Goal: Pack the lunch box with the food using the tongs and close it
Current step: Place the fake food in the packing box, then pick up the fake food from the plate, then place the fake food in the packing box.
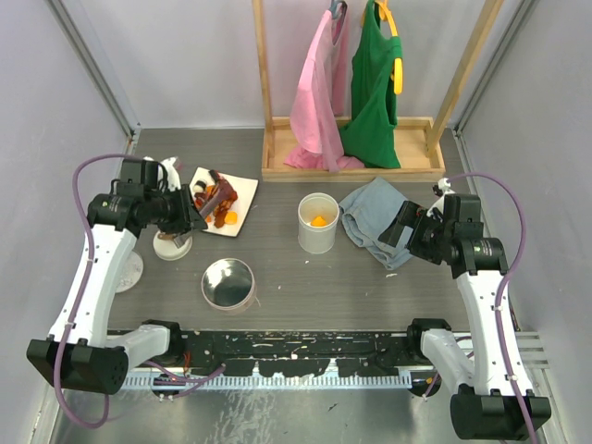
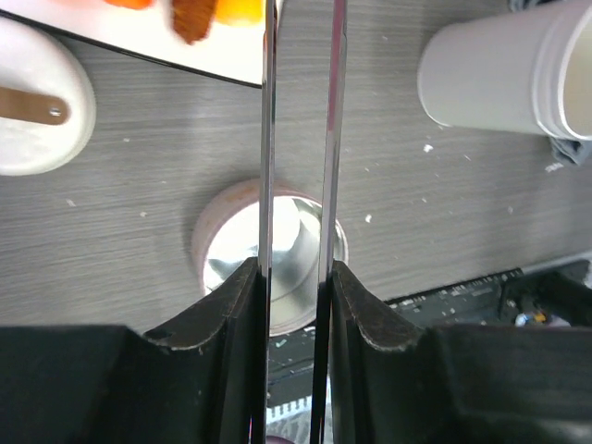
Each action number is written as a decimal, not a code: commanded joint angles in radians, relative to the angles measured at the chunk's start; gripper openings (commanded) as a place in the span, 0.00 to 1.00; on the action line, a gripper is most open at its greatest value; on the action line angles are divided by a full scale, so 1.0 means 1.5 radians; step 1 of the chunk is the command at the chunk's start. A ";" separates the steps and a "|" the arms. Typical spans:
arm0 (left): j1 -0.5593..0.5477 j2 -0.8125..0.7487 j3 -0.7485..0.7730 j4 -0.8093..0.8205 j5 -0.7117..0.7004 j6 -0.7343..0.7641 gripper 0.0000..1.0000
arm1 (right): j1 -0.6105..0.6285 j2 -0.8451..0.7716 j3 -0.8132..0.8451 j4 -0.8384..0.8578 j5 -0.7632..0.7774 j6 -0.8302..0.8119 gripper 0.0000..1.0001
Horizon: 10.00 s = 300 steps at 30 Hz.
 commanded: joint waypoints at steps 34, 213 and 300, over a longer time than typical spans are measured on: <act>-0.238 0.044 0.100 0.070 0.168 0.003 0.16 | 0.003 -0.014 -0.010 0.026 0.005 -0.005 0.99; -0.052 0.260 0.109 -0.063 -0.218 0.199 0.40 | 0.004 -0.011 -0.011 0.028 0.010 -0.005 0.99; -0.302 0.064 0.168 0.048 0.055 0.077 0.25 | 0.004 0.002 -0.008 0.029 0.012 -0.005 0.99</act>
